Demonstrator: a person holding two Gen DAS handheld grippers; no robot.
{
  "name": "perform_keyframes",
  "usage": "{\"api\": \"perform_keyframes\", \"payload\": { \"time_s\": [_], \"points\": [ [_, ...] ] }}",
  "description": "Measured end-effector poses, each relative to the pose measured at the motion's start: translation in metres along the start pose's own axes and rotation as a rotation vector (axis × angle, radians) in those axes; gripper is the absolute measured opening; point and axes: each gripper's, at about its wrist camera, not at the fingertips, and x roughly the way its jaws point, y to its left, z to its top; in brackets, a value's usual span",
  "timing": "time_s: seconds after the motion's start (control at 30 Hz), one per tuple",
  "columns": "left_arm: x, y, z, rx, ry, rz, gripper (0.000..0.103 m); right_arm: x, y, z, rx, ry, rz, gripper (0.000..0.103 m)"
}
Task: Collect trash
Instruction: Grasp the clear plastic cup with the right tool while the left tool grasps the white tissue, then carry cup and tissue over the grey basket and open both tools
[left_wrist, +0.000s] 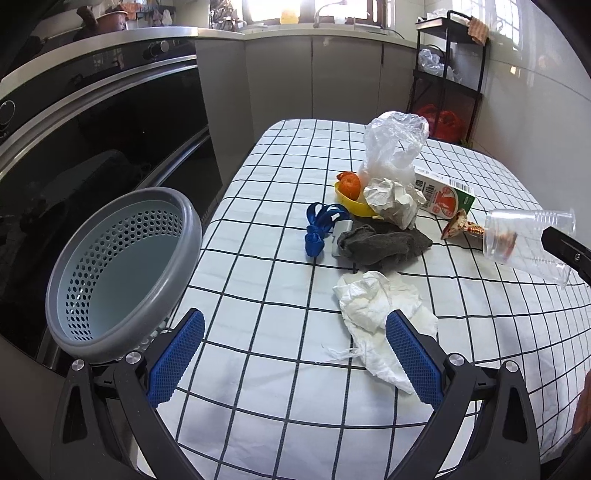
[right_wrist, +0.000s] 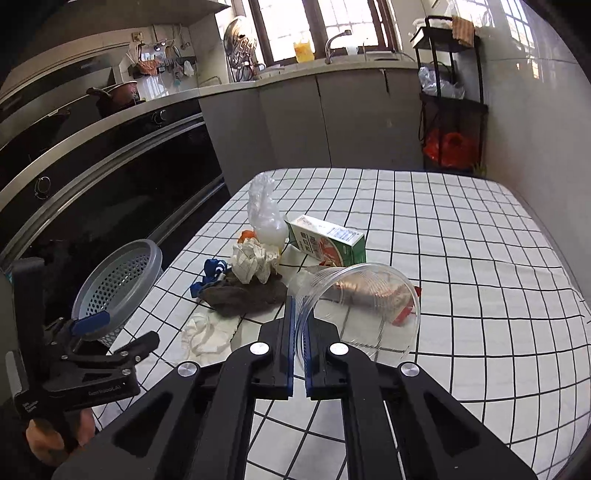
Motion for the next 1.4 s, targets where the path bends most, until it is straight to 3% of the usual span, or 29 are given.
{"api": "perform_keyframes", "payload": {
  "time_s": [0.13,0.23,0.47,0.53,0.6,0.7,0.87,1.1,1.4],
  "points": [
    [0.006,-0.013,-0.002,0.021,0.008,-0.043,0.097,-0.015,0.0,0.004,0.021,-0.056,0.005,0.004],
    [0.016,-0.026,-0.003,0.038,0.028,-0.072,0.097,-0.019,-0.009,0.002,0.086,-0.045,0.012,0.004],
    [0.049,-0.044,-0.005,0.048,0.114,-0.092,0.093,-0.018,-0.011,0.002,0.091,-0.039,0.004,0.004],
    [0.051,-0.048,-0.006,0.059,0.12,-0.108,0.074,-0.017,-0.012,0.002,0.094,-0.031,0.001,0.004],
    [0.053,-0.053,-0.007,0.078,0.133,-0.125,0.043,-0.014,-0.012,0.001,0.097,-0.016,-0.002,0.004],
    [0.051,-0.055,-0.009,0.084,0.136,-0.151,0.013,-0.012,-0.012,-0.001,0.099,-0.005,0.004,0.004],
    [0.028,-0.046,-0.008,0.075,0.094,-0.183,0.01,-0.014,-0.005,-0.001,0.073,-0.011,0.01,0.004],
    [-0.02,-0.018,0.002,0.076,-0.011,-0.156,0.01,-0.022,0.011,0.002,0.045,-0.038,0.045,0.004],
    [-0.045,0.073,0.024,-0.018,-0.064,-0.007,0.01,-0.013,0.083,0.017,-0.053,-0.066,0.158,0.004]
  ]
}}
